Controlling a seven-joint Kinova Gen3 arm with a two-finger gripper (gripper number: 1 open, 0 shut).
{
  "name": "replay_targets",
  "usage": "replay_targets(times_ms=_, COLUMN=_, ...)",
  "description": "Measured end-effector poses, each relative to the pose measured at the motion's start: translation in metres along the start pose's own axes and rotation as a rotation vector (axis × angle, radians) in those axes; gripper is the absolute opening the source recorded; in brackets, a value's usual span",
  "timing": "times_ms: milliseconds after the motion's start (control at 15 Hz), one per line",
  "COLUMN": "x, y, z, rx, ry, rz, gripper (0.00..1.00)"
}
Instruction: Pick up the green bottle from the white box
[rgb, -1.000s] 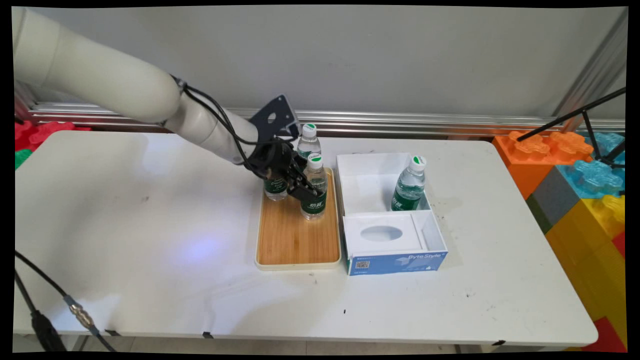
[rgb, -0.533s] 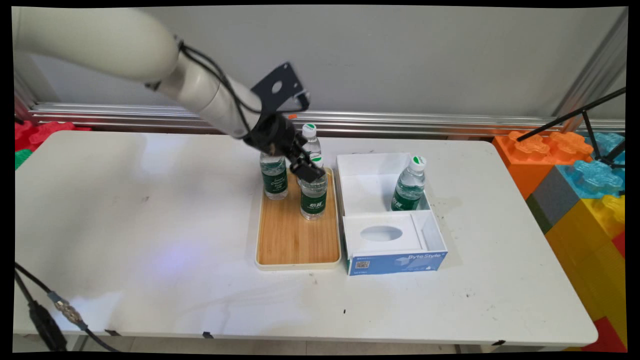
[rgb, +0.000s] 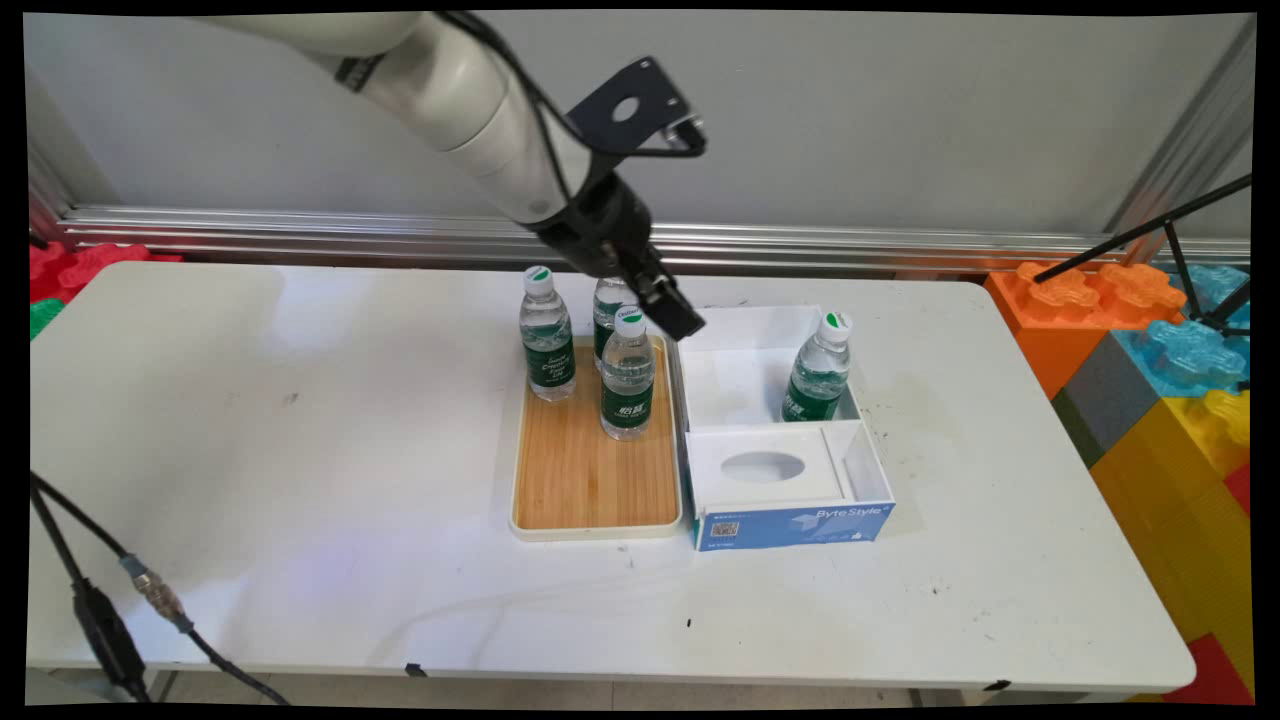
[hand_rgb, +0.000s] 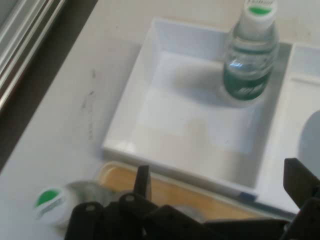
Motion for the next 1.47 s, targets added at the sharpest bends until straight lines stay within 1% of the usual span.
replay_targets(times_ms=133, x=0.014, y=0.012, z=0.006, rx=-0.021, ry=-0.004, rz=-0.016, gripper=1.00)
replay_targets(times_ms=267, x=0.022, y=0.021, z=0.015, rx=-0.040, ry=-0.009, rz=-0.025, gripper=1.00)
replay_targets(times_ms=400, x=0.028, y=0.028, z=0.032, rx=-0.059, ry=-0.009, rz=-0.026, gripper=1.00)
replay_targets(times_ms=600, x=0.034, y=0.034, z=0.068, rx=-0.084, ry=-0.006, rz=-0.027, gripper=1.00)
replay_targets(times_ms=933, x=0.043, y=0.040, z=0.132, rx=-0.094, ry=0.009, rz=-0.041, gripper=1.00)
replay_targets(times_ms=1133, x=0.046, y=0.042, z=0.165, rx=-0.104, ry=0.022, rz=-0.048, gripper=1.00)
replay_targets(times_ms=1467, x=0.046, y=0.046, z=0.202, rx=-0.123, ry=0.057, rz=-0.046, gripper=1.00)
